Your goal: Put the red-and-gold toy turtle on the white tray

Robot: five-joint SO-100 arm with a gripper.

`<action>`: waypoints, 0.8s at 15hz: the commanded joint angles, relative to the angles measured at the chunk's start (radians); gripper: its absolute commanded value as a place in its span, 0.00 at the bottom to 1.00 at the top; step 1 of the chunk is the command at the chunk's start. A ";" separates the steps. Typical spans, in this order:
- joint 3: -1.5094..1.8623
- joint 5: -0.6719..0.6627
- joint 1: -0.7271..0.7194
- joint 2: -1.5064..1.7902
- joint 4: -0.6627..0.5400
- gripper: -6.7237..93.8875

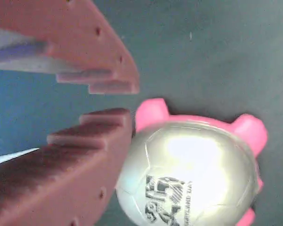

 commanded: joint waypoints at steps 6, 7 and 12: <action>-0.117 0.026 0.002 -0.124 0.031 0.38; -0.124 0.029 0.002 -0.133 0.035 0.43; -0.137 0.100 0.020 -0.152 0.061 0.54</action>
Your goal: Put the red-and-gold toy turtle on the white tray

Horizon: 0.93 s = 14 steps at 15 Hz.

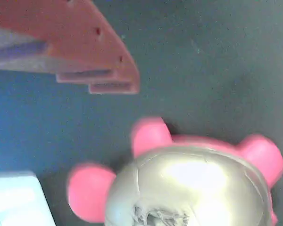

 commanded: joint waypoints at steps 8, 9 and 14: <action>-0.061 0.084 0.029 -0.055 0.005 0.74; -0.061 0.092 0.034 -0.069 -0.003 0.74; -0.064 0.121 0.035 -0.155 -0.040 0.74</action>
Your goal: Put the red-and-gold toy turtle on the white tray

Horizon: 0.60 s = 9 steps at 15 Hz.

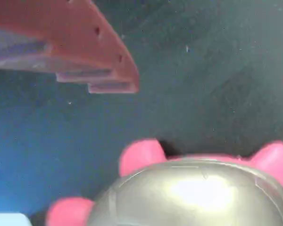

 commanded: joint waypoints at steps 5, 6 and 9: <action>-0.046 0.023 0.026 -0.048 -0.052 0.74; -0.046 0.023 0.026 -0.057 -0.064 0.74; -0.041 0.021 0.008 -0.094 -0.095 0.73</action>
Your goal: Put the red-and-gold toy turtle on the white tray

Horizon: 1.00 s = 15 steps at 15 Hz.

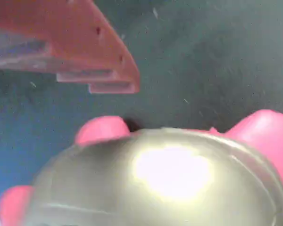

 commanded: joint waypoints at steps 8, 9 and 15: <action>-0.038 -0.005 -0.002 0.002 -0.035 0.53; -0.038 -0.003 -0.002 0.002 -0.035 0.43; -0.040 -0.002 0.005 0.005 -0.023 0.07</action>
